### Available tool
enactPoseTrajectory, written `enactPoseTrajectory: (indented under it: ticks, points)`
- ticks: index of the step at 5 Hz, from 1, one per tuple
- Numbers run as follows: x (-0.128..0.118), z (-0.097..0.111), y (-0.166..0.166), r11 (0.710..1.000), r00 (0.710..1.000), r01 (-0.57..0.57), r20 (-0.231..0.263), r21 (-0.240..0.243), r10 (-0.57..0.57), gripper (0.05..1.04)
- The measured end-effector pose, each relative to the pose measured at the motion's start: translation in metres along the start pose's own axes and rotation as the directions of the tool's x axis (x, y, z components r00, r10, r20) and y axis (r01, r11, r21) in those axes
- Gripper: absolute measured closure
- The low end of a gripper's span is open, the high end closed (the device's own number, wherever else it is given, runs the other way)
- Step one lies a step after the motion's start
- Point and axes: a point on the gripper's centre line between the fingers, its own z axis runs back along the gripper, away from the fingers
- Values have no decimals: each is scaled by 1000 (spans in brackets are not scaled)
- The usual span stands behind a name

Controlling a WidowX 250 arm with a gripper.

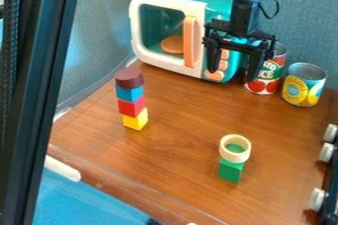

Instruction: Remove the brown circle from the tower and put it in the middle of the table

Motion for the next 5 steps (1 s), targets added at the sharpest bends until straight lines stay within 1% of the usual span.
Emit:
enactPoseTrajectory:
  ticks: [1,2,3,4,5]
  points:
    - [-2,-18,0,1000,999,-3,-51,1,3,83]
    - [-19,-25,2,1000,996,3,-89,3,-3,83]
    - [-35,-9,14,1000,998,-10,-57,-2,9,83]
    - [-48,10,20,1000,1000,2,-1,-18,-2,83]
    - [-60,27,37,999,999,-6,48,-34,7,83]
